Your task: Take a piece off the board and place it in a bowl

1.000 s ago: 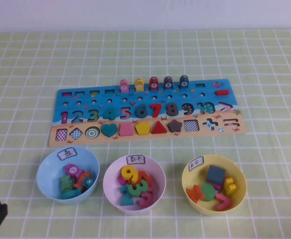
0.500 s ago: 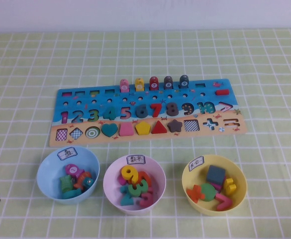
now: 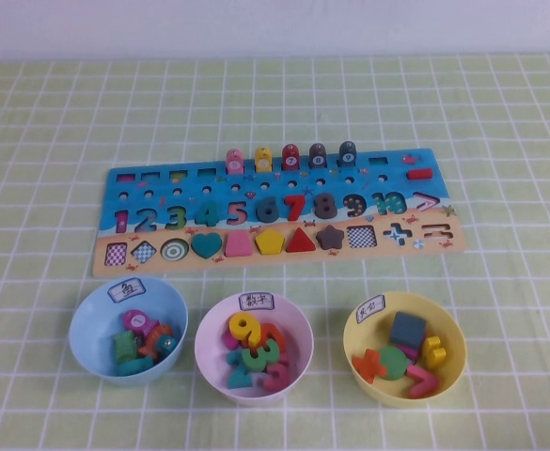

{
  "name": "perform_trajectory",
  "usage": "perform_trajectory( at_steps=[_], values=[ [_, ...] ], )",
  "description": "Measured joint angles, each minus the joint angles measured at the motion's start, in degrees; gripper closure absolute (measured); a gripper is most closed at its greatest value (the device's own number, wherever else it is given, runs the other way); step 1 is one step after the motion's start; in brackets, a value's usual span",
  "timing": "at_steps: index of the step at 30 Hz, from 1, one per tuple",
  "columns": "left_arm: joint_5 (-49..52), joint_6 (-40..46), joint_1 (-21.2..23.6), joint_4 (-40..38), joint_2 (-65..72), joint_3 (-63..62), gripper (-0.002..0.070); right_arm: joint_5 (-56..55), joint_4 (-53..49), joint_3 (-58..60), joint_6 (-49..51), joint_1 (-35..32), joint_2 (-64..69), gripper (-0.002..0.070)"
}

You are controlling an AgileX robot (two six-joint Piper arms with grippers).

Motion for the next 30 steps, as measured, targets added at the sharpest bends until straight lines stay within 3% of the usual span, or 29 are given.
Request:
perform_trajectory(
  at_steps=[11,30],
  values=[
    [5.45,9.45,0.00,-1.59,0.00,0.00,0.0678,0.00,0.00,0.00,0.00,0.00,0.00,0.0694],
    [5.45,9.81,0.00,-2.54,0.00,0.00,0.0678,0.00,0.00,0.00,0.00,0.00,0.00,0.0694]
  ],
)
